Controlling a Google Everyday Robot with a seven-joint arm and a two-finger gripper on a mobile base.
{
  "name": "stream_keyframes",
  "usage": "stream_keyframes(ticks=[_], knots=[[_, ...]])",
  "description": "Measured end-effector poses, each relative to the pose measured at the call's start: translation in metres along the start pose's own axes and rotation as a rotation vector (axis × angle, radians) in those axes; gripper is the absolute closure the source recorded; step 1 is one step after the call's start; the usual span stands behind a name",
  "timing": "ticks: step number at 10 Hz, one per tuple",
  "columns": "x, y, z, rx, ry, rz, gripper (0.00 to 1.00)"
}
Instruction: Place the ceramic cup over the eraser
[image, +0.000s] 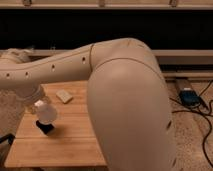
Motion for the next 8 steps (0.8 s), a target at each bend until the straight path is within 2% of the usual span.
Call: stream_keyframes(ticks=[4, 8], knots=[[0.001, 0.024, 0.007, -0.012, 0.024, -0.056, 1.00], [-0.004, 0.031, 0.019, -0.018, 0.039, -0.079, 1.00]])
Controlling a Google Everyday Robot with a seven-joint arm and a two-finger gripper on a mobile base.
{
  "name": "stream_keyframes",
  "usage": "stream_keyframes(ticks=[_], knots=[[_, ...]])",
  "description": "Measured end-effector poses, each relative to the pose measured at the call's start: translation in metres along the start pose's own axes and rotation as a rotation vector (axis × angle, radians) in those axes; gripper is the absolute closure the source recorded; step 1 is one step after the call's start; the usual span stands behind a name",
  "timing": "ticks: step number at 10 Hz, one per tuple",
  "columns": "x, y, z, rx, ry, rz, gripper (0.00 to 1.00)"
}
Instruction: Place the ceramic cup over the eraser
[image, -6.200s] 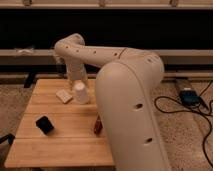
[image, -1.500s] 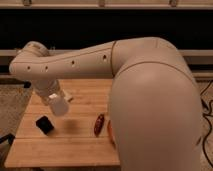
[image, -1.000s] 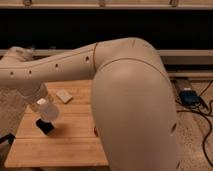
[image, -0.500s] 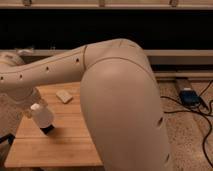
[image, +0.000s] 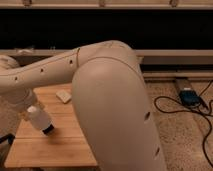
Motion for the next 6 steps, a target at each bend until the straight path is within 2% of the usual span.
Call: stream_keyframes(ticks=[4, 6], knots=[[-0.012, -0.011, 0.022, 0.001, 0.011, 0.007, 0.98], [-0.017, -0.017, 0.036, -0.007, 0.020, 0.023, 0.80]])
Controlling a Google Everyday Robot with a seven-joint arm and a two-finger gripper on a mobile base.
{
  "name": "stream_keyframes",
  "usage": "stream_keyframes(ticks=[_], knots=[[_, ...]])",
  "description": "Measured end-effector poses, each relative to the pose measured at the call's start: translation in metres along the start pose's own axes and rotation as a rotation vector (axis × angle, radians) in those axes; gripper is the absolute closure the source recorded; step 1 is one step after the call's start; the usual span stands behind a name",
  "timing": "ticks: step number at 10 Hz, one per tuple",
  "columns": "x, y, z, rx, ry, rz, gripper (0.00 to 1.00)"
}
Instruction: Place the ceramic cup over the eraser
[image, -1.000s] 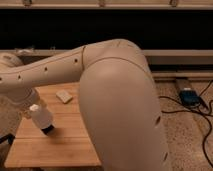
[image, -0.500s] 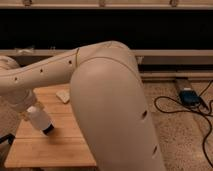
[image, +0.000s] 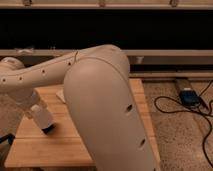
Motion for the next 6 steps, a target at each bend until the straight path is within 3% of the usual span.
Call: stream_keyframes(ticks=[4, 6], knots=[[-0.003, -0.009, 0.019, -0.023, 0.023, 0.035, 0.39], [-0.003, -0.014, 0.023, -0.034, 0.017, 0.048, 0.23]])
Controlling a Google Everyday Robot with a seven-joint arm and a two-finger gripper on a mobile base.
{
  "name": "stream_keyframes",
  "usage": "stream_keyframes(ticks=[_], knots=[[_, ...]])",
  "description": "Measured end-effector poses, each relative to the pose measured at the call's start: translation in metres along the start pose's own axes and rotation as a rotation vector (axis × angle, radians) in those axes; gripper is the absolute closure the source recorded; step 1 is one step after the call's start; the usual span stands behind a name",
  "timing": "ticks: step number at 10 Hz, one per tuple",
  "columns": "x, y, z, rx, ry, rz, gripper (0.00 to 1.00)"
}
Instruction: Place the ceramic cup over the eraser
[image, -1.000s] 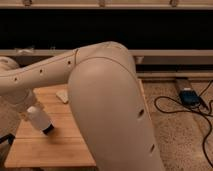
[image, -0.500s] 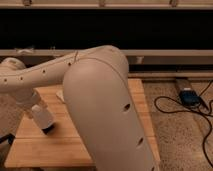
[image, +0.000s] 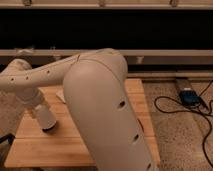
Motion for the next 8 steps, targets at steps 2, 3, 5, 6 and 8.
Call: stream_keyframes(ticks=[2, 3, 5, 6, 8], knots=[[0.0018, -0.0058, 0.0045, -0.017, -0.017, 0.011, 0.20], [0.0020, -0.0072, 0.0070, -0.024, -0.031, 0.009, 0.20], [0.0027, -0.0059, 0.0093, -0.034, -0.042, 0.006, 0.20], [0.0030, -0.0065, 0.0099, -0.037, -0.046, 0.006, 0.20], [0.0040, -0.0071, 0.0089, -0.044, -0.059, 0.005, 0.20]])
